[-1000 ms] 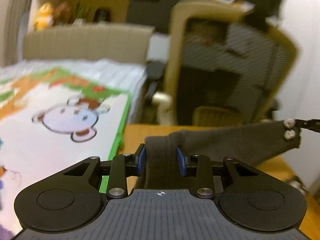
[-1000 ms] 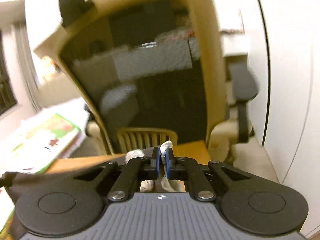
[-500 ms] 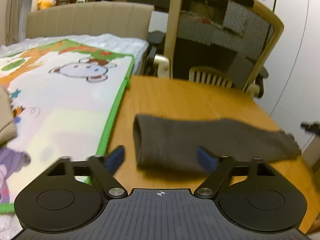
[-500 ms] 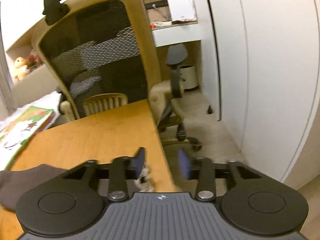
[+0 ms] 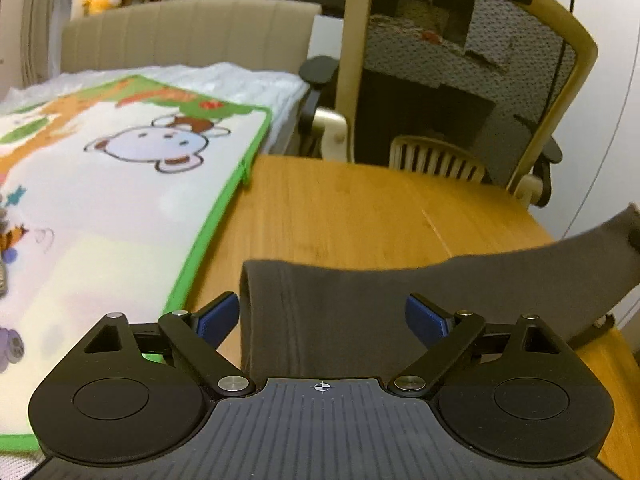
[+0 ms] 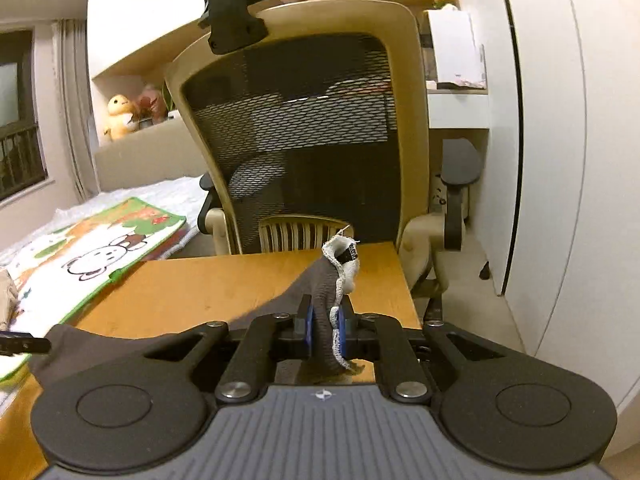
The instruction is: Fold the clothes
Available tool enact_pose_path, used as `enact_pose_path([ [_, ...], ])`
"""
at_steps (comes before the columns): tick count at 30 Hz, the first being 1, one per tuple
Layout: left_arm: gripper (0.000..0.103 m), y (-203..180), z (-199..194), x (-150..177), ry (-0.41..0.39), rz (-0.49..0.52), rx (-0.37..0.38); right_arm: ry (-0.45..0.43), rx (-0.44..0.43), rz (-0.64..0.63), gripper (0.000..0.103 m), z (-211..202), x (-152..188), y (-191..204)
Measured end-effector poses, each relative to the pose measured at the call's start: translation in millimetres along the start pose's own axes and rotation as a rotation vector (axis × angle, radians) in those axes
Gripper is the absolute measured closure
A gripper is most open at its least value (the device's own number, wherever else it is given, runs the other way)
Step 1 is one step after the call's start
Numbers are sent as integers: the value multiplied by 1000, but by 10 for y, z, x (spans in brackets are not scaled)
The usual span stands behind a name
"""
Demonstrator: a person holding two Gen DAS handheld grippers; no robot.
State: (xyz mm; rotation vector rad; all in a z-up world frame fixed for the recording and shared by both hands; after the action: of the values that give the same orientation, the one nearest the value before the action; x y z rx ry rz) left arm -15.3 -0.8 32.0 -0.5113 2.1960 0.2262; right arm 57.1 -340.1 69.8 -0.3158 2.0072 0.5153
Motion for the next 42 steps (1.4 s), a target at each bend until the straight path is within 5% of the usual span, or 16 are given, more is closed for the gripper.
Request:
enact_pose_path([
  [4,9,-19,-65,51,9,3,13,158,126,119,73,281,449,-384],
  [6,9,-43,-99,54,7,17,23,131,174,166,25,166,549,-500],
  [8,8,-96,-139,46,-2,22,42,81,196,193,7,20,587,-564],
  [13,5,-385,-79,134,13,29,139,-64,114,164,0,-243,437,-385],
  [16,4,-570,108,268,64,44,177,-72,20,156,0,-88,492,-147],
  [19,4,-594,285,398,53,80,123,40,-53,182,0,275,611,-1],
  [24,3,-379,286,417,59,57,27,126,-25,136,0,671,663,279],
  [27,3,-196,256,459,44,49,-10,127,-84,153,0,725,659,396],
  [33,3,-184,169,465,38,69,-50,136,-39,113,0,658,769,503],
  [42,1,-731,-50,311,-45,76,184,127,-19,122,0,546,768,321],
])
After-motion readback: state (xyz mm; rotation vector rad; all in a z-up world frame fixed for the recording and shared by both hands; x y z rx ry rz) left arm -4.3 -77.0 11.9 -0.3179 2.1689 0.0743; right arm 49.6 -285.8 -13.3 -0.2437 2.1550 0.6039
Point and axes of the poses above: each gripper's, at about its wrist camera, not at the fingertips, and z roughly the way its jaws point, y to its left, x to its underside, the point moved 2 cm from there along z, roughly the way its jaws point, and after that the axes turned 13 degrees about -x, right-handed, at the moved point
